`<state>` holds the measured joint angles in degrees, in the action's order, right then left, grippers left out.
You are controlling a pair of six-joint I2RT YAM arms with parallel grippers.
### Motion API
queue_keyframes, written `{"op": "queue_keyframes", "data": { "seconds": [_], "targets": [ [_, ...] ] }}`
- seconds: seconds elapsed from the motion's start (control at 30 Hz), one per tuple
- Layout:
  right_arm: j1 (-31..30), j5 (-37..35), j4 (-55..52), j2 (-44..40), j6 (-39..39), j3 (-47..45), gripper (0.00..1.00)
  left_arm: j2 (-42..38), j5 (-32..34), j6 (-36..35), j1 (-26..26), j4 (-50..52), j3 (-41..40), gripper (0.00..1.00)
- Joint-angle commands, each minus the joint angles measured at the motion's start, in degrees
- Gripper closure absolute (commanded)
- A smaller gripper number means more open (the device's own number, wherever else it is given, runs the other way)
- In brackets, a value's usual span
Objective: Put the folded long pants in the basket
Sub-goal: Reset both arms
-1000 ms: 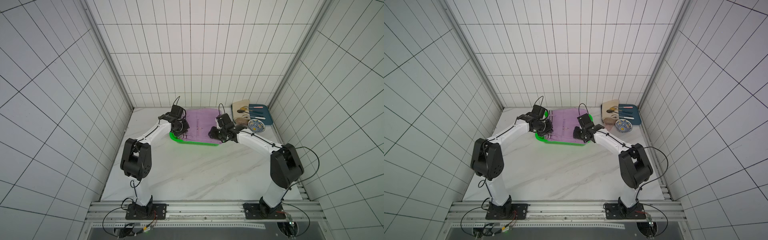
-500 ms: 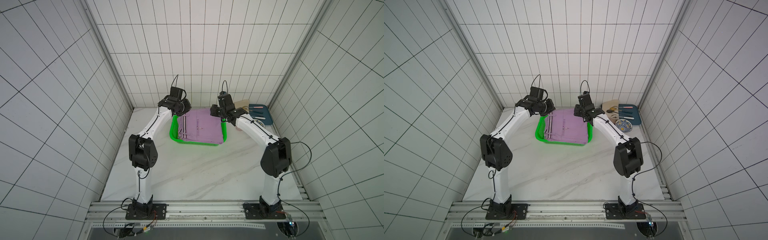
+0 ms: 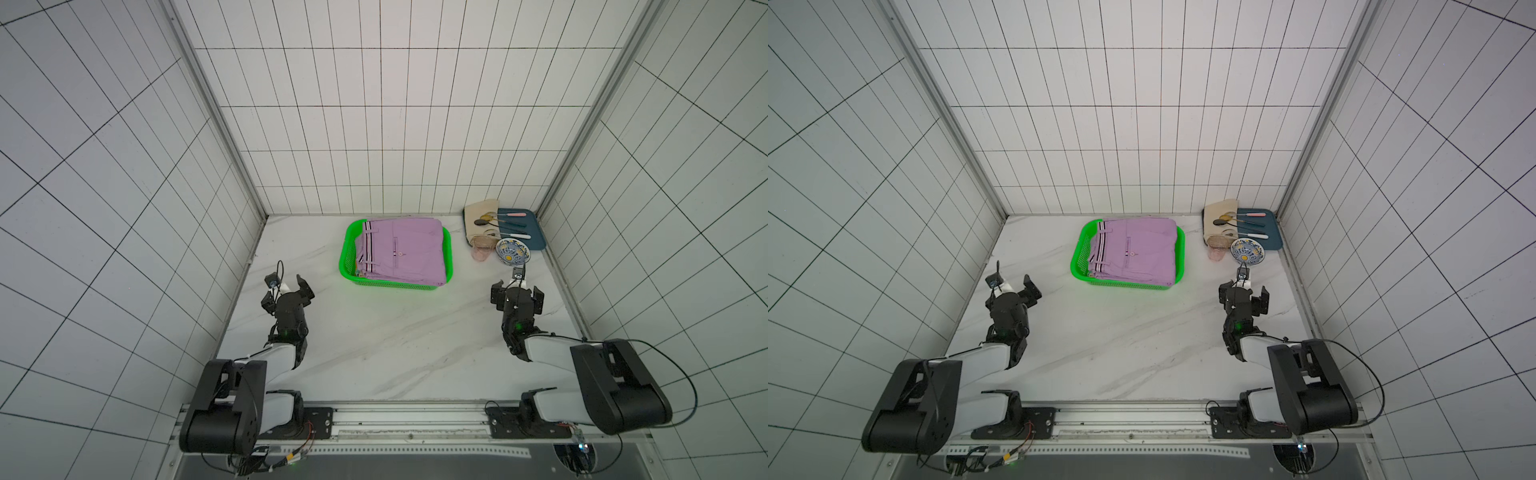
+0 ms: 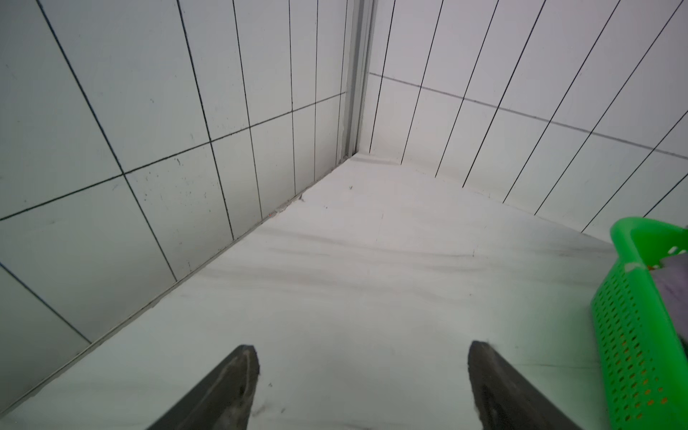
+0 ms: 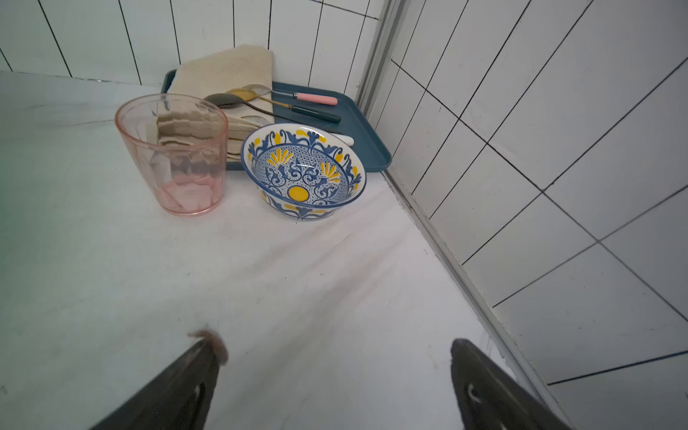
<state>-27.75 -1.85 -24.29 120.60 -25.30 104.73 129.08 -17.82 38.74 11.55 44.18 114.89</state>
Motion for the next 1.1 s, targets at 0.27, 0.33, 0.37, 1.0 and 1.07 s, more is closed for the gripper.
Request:
{"op": "queue_keyframes", "data": {
  "seconds": [0.27,0.33,0.37,1.0,1.07],
  "targets": [
    [-2.1,-17.9,31.2,-45.8,13.0,-45.4,0.31,-56.2,26.2,4.5,1.1,-33.9,-51.2,0.02],
    [-1.7,-22.5,37.0,-52.4,15.2,-55.7,0.17,-63.8,31.2,0.6,1.0,-41.6,-63.4,0.02],
    [-1.1,-23.5,37.9,-55.6,15.3,-60.5,0.1,-67.3,34.8,-1.2,0.8,-45.1,-69.6,0.02],
    [8.2,-33.7,64.1,-55.8,26.8,-89.3,0.01,-58.8,51.4,-24.4,-6.5,-92.7,-103.1,0.03],
    [10.6,-32.6,71.6,-49.0,26.9,-89.9,0.01,-59.7,43.5,-24.4,-7.3,-88.4,-101.5,0.06]
  ]
}}
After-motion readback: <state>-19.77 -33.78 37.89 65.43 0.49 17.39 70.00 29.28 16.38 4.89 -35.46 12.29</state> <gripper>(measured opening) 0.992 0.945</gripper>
